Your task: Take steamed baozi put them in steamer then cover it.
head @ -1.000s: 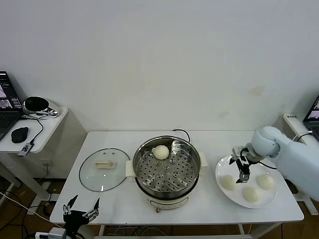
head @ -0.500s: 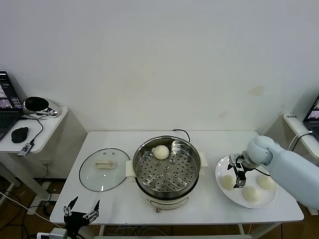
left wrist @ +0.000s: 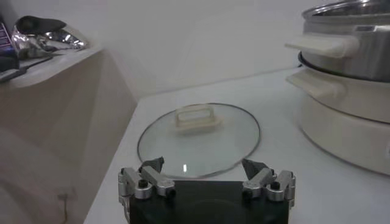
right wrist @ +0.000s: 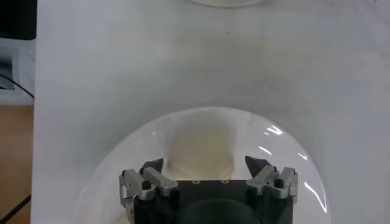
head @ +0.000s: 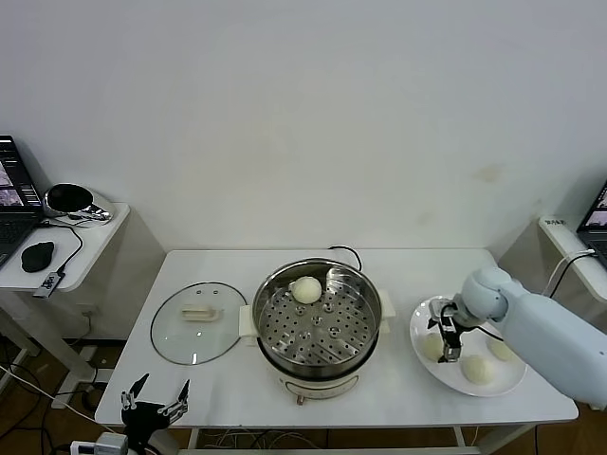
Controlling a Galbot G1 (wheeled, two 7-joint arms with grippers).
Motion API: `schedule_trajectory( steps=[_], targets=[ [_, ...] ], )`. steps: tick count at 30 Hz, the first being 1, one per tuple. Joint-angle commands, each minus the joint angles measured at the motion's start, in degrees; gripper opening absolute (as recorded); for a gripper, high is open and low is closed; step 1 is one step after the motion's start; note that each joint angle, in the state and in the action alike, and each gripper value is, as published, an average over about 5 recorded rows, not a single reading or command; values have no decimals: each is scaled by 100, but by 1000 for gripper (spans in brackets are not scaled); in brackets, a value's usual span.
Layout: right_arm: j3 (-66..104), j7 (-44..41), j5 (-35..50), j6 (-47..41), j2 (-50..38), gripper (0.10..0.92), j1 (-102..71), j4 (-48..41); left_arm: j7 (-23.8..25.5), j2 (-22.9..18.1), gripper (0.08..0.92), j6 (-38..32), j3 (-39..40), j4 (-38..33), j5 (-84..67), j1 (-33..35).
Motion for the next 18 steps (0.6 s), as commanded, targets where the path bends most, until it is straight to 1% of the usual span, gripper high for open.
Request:
schedule_trajectory(
  steps=[1,4,8,11,14,18],
  targets=[
    [22,20,-55,13,51,823,-39,-61,2,3,823,3,0,6,-2,0],
    [46,4,-47,8,41,801,-60,-74,3,2,823,3,6,18,1,-8],
    [77,-2,-25,0,16,706,-74,-83,7,-3,823,4,13,17,1,-16],
    [118,-1,3,-9,4,650,-78,-84,8,-4,823,5,17,16,2,-17],
    [169,-5,48,-20,-12,614,-55,-86,6,-4,823,4,22,12,4,-11],
    [167,-49,176,-42,-109,596,129,-44,1,-9,823,1,29,2,3,-7]
  ],
)
